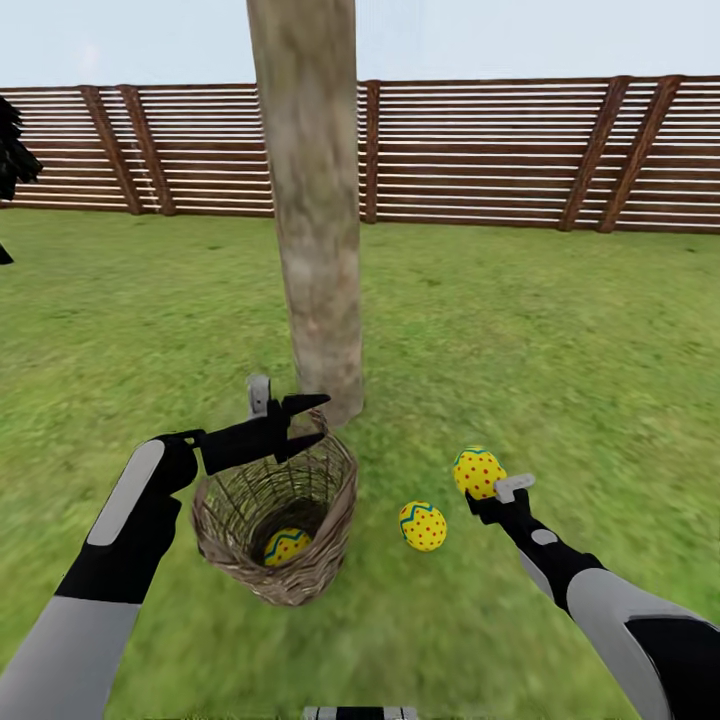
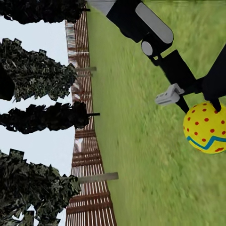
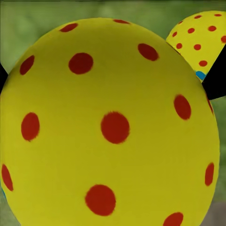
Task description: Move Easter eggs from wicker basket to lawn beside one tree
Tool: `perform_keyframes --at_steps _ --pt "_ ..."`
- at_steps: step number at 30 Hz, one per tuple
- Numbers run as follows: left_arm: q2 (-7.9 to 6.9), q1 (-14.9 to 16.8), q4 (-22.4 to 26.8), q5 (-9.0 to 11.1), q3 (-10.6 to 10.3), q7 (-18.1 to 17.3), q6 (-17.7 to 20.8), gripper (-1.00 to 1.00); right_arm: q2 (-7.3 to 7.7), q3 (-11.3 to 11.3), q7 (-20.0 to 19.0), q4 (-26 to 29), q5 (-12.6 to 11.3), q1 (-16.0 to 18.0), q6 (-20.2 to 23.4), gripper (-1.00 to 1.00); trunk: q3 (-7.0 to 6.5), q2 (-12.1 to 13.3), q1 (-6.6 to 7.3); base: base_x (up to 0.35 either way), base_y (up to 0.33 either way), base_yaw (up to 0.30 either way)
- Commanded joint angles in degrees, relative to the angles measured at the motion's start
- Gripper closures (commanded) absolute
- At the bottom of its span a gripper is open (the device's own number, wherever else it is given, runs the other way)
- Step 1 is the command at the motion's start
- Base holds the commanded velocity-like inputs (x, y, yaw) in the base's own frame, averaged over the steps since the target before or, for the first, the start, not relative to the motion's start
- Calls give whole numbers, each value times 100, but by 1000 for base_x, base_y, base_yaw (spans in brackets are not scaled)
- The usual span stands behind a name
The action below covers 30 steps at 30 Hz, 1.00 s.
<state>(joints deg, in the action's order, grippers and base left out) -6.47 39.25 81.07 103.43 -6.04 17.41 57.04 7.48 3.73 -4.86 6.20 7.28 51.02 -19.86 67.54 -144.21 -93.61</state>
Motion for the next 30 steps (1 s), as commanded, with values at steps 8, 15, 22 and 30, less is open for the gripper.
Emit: perform_keyframes --at_steps 8,15,22,30 --pt "-12 4 84 63 -41 55 0 -100 -1 32 -6 4 10 4 -17 100 182 -13 -19 0 0 0" --pt "-53 4 191 71 -6 48 0 -100 1 32 1 32 11 4 -18 100 338 -22 -37 0 0 0" --pt "-63 4 198 72 23 -36 0 -100 1 32 11 47 8 4 -27 100 404 -26 -45 0 0 128" --pt "-49 4 198 64 -36 -342 0 -100 0 32 11 57 7 4 -27 100 404 -26 -45 0 -33 150"
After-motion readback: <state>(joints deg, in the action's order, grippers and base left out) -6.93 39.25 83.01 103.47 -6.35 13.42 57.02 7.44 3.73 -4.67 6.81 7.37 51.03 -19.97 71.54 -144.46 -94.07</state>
